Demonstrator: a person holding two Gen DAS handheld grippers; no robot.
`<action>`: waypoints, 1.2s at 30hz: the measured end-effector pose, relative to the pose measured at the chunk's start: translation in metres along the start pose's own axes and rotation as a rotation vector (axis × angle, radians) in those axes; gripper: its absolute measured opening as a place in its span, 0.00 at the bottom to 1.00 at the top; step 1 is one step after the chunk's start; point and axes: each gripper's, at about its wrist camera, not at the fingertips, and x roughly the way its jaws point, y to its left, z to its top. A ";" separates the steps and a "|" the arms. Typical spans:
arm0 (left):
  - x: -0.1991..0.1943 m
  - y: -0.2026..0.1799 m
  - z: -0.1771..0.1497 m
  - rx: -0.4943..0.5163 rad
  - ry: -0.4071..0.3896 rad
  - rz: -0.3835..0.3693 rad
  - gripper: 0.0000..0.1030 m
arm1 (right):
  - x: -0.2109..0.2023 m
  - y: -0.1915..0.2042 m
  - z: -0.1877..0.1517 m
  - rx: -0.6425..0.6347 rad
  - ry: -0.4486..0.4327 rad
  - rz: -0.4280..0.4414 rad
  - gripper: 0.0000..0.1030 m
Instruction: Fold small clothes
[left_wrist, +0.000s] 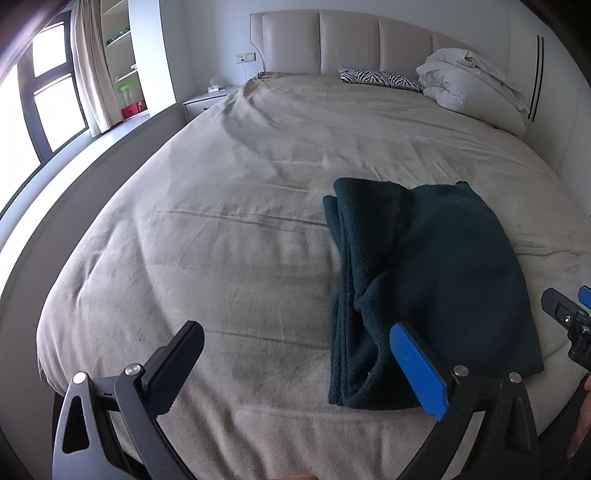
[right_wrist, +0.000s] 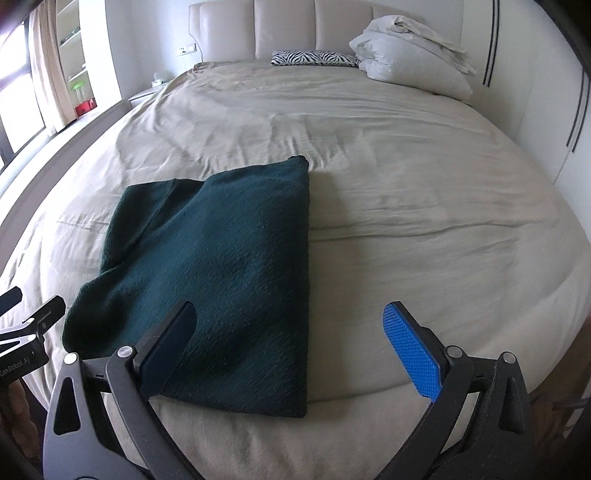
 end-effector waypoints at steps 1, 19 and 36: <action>0.001 0.000 0.000 0.001 0.001 -0.001 1.00 | 0.000 0.000 0.000 0.000 0.001 0.001 1.00; 0.001 -0.003 -0.001 0.003 0.004 -0.003 1.00 | 0.005 0.006 -0.002 -0.004 0.014 0.001 1.00; 0.001 -0.005 -0.003 0.000 0.006 -0.002 1.00 | 0.006 0.007 -0.003 -0.004 0.017 0.003 1.00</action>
